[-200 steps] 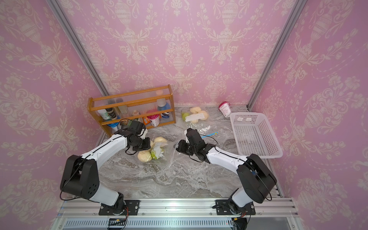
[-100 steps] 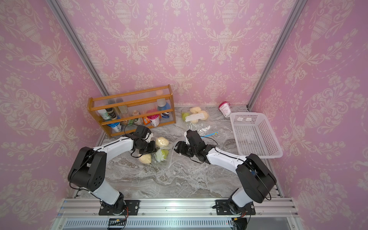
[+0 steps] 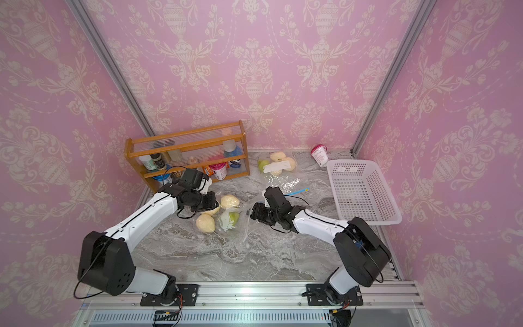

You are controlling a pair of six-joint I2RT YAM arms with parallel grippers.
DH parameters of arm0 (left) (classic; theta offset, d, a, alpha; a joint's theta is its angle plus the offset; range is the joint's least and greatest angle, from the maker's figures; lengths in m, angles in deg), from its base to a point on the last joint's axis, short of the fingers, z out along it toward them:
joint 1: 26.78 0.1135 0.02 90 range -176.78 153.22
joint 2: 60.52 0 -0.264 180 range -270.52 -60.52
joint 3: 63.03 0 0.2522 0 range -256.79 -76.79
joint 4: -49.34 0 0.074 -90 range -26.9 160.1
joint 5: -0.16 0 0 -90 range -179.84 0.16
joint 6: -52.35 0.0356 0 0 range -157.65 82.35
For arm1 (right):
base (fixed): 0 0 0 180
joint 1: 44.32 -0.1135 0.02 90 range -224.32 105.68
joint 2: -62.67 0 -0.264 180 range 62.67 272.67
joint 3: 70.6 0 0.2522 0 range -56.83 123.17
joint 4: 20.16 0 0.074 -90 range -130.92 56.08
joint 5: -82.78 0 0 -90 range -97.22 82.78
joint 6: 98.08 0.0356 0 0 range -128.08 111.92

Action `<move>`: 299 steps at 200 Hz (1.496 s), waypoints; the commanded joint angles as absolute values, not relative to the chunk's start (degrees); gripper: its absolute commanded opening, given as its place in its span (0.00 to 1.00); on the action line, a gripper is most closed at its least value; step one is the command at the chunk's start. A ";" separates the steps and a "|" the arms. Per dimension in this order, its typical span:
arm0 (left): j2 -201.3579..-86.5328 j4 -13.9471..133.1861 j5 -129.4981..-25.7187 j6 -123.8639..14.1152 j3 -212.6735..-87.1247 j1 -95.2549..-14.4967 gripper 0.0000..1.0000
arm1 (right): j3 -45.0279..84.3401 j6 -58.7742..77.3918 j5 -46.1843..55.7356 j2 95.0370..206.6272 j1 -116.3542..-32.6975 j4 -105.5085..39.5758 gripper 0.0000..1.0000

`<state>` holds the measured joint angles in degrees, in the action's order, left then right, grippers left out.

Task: Open the zip-top bag and take out the pear
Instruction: Pick up the pear from the zipper food storage bag.

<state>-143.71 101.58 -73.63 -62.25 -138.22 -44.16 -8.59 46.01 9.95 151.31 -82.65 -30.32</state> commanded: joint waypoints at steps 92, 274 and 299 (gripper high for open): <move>-157.48 89.27 -69.50 -67.51 -131.81 -49.75 0.19 | -9.28 49.42 12.50 154.44 -82.70 -29.02 0.63; -158.42 92.19 -67.45 -66.92 -139.21 -52.38 0.29 | -11.73 54.51 5.87 152.83 -82.50 -28.20 0.57; -160.28 90.54 -65.70 -67.40 -139.14 -53.89 0.27 | -12.05 56.78 6.03 153.93 -82.60 -26.56 0.57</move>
<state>-158.75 92.44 -69.04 -66.08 -138.27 -52.58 -10.84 53.72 7.08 154.02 -82.69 -28.81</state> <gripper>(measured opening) 0.279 0.565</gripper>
